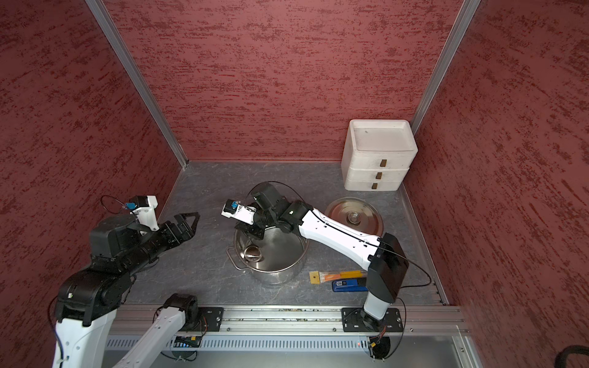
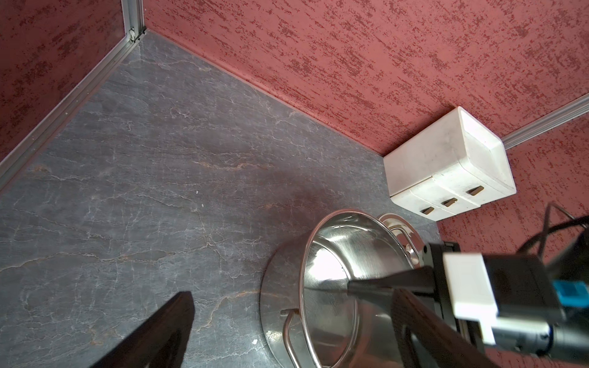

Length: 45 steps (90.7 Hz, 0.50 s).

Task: Stir the soup with a spoon
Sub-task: Stir the soup in the pan with a stick.

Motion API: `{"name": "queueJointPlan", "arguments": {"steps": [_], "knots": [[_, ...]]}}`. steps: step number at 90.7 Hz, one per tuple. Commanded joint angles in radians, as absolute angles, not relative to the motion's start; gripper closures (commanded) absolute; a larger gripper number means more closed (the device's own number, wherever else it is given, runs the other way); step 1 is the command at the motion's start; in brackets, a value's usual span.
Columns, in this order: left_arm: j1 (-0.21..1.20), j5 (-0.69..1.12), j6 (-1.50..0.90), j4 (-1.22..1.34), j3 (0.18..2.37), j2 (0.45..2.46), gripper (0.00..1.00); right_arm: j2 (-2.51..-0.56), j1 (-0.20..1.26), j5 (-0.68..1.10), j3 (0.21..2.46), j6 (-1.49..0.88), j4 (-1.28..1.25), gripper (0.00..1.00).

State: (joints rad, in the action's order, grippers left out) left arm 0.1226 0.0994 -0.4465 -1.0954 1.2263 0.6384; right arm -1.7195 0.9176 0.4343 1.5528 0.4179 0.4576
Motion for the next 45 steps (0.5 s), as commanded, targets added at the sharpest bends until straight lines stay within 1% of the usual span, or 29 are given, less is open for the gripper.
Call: {"name": "queueJointPlan", "arguments": {"steps": [1,19,45], "knots": [[0.118,0.148,-0.408,-1.075,1.243,0.626,0.0,-1.724,0.866,0.448,1.597,0.437,0.418,1.0],[0.119,0.246,-0.366,-1.038,1.24,0.635,0.0,-1.652,0.768,0.436,1.528,0.427,0.437,1.0],[0.119,0.335,-0.276,-0.978,1.229,0.66,0.0,-1.391,0.695,0.387,1.282,0.42,0.486,1.0]]}}
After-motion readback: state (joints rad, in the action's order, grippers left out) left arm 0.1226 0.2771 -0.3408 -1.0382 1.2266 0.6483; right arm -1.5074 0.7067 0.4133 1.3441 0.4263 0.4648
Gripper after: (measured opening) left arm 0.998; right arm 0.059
